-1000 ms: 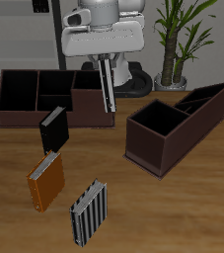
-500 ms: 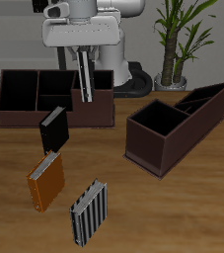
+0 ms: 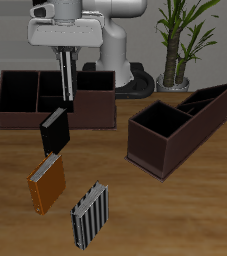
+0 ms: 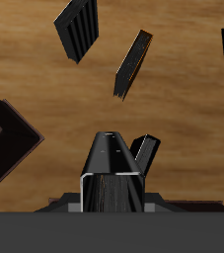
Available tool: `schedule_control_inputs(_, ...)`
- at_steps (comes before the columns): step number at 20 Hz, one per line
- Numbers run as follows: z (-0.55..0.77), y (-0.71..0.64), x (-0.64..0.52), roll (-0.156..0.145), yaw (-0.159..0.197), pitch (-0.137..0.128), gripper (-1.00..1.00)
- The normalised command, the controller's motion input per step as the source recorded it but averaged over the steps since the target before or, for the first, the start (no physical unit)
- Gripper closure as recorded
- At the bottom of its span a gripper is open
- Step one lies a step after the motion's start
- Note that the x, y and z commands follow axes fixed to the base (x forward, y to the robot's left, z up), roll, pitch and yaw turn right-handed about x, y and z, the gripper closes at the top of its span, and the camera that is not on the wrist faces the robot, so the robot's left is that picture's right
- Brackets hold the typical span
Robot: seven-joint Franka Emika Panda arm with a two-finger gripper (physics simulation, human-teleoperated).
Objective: Place the left striped book into the back desk caddy's left compartment
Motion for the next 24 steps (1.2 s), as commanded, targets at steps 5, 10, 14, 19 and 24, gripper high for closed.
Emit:
schedule_control_inputs(5, -0.04, -0.33, -0.25, -0.031, 0.006, 0.002, 1.0)
schedule_control_inputs(10, -0.1, -0.33, -0.27, -0.001, -0.005, 0.021, 1.0)
schedule_control_inputs(14, -0.08, -0.41, -0.29, -0.039, 0.007, 0.012, 1.0)
schedule_control_inputs(19, 0.08, -0.4, -0.35, -0.036, 0.01, -0.02, 1.0)
schedule_control_inputs(24, -0.09, -0.41, -0.21, -0.051, 0.01, 0.02, 1.0)
